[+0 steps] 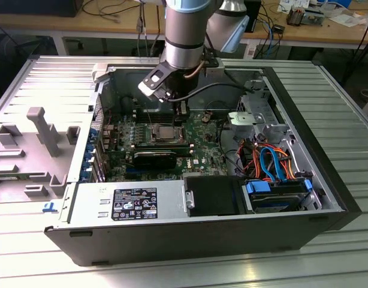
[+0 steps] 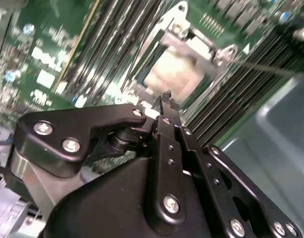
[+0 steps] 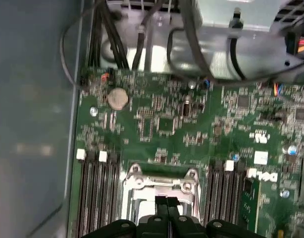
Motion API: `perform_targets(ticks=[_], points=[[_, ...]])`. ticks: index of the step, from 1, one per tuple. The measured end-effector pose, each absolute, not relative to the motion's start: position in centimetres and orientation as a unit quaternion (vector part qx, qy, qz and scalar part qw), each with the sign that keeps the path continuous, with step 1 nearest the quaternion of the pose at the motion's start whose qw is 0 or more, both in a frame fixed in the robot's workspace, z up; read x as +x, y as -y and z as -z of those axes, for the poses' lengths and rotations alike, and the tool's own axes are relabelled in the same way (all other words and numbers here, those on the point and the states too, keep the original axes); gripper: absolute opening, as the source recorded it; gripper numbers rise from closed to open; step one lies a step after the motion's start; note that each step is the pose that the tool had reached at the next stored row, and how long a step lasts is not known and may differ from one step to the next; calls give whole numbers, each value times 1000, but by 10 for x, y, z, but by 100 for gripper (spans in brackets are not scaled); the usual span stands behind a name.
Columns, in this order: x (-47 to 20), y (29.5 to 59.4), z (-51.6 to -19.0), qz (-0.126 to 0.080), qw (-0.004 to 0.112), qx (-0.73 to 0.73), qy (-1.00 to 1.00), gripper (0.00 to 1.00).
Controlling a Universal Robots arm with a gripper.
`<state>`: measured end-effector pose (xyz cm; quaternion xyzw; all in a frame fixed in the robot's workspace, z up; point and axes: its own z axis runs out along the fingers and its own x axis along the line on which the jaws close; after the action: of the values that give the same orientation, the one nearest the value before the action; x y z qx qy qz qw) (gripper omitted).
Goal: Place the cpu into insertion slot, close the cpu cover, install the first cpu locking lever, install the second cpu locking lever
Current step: 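Close the cpu cover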
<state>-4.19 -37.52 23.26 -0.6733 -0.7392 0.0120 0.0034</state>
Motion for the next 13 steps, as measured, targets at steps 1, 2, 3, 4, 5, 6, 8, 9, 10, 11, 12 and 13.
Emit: perform_targets(ticks=[1,2,3,4,5,6,8,9,10,11,12,13], points=[[-48,375,-229,-12,3,-672,740,11],[-51,375,-228,-12,3,-672,741,11],[-55,375,-226,-12,3,-671,741,11],[-61,375,-223,-12,3,-671,741,11],[-70,374,-220,-12,3,-671,741,11],[-73,374,-218,-12,3,-671,741,11],[-77,374,-214,-12,3,-671,741,11],[-77,374,-213,-12,3,-671,741,11],[-77,374,-211,-12,3,-671,741,11],[-77,374,-210,-12,3,-671,741,11],[-77,374,-209,-12,3,-671,741,11],[-77,374,-209,-12,3,-671,741,11]])
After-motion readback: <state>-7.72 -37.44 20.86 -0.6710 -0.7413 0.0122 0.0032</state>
